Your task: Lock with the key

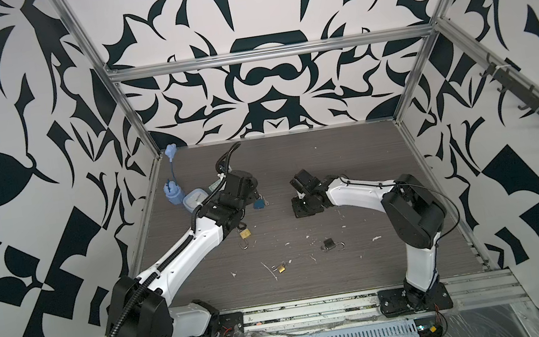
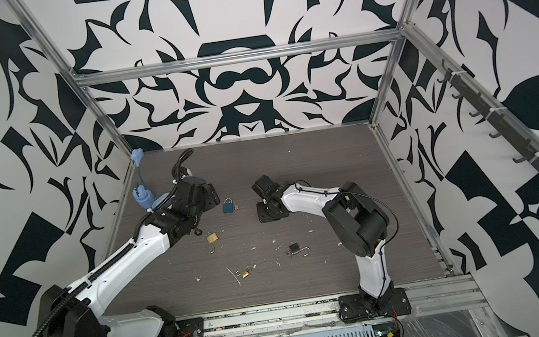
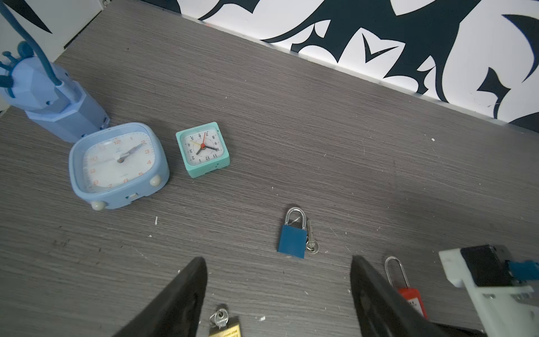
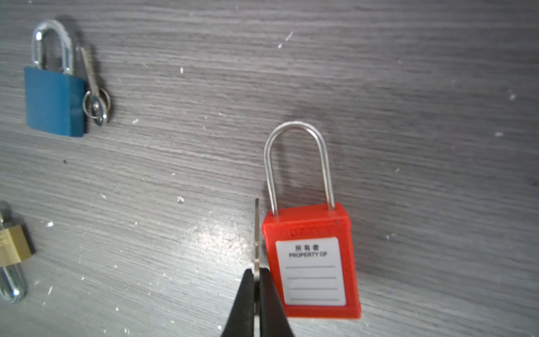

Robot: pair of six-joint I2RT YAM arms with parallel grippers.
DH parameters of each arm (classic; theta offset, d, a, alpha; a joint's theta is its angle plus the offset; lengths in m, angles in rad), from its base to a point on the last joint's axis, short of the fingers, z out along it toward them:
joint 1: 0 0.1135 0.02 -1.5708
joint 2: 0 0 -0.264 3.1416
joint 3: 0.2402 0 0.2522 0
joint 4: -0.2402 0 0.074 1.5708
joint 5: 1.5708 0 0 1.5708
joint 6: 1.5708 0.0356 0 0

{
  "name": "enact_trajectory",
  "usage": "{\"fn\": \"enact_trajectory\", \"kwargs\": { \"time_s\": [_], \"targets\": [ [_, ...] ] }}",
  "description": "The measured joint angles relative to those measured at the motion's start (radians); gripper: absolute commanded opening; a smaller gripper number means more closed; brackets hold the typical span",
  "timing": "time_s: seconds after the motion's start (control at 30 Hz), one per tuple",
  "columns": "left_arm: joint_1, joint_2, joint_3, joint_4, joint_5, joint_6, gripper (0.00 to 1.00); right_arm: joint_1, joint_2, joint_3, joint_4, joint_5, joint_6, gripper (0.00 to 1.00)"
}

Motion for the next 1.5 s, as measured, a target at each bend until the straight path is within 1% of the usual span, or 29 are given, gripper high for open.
{"fn": "enact_trajectory", "kwargs": {
  "time_s": [0.07,0.17,0.47,0.57,0.7,0.83,0.9,0.97,1.07,1.2,1.37,1.5],
  "targets": [
    [0.003,0.0,-0.002,0.003,0.004,0.0,0.8,0.0,0.003,0.003,-0.001,0.001,0.002,0.15],
    [0.008,0.0,-0.011,0.006,0.007,0.0,0.8,0.0,0.006,0.008,-0.004,0.004,0.003,0.15],
    [0.014,0.0,-0.019,0.006,0.014,0.0,0.8,0.005,0.003,0.014,-0.01,0.021,0.005,0.28],
    [0.014,-0.006,-0.024,0.004,0.013,0.001,0.84,0.007,-0.014,0.017,-0.017,0.039,-0.004,0.32],
    [0.016,-0.009,-0.024,-0.008,0.0,0.006,0.98,0.008,-0.077,0.017,-0.034,0.071,-0.029,0.4],
    [0.018,-0.039,-0.024,-0.041,-0.021,0.012,0.99,0.007,-0.143,0.018,-0.044,0.101,-0.087,0.53],
    [0.019,-0.061,-0.024,-0.044,-0.025,0.022,0.99,0.004,-0.159,0.021,-0.055,0.108,-0.139,0.59],
    [0.021,-0.078,-0.024,-0.047,-0.025,0.029,0.99,-0.004,-0.16,0.021,-0.06,0.105,-0.182,0.62],
    [0.023,-0.089,-0.024,-0.052,-0.015,0.041,0.99,-0.021,-0.149,0.021,-0.066,0.075,-0.248,0.63],
    [0.023,-0.106,-0.048,-0.044,0.035,0.068,0.99,-0.06,-0.125,0.021,-0.066,0.021,-0.309,0.64],
    [0.023,-0.143,-0.106,-0.005,0.095,0.09,0.99,-0.091,-0.088,0.02,-0.063,-0.007,-0.36,0.64],
    [0.023,-0.148,-0.114,0.026,0.12,0.1,0.99,-0.091,-0.056,0.019,-0.06,-0.016,-0.386,0.63]
  ]
}}
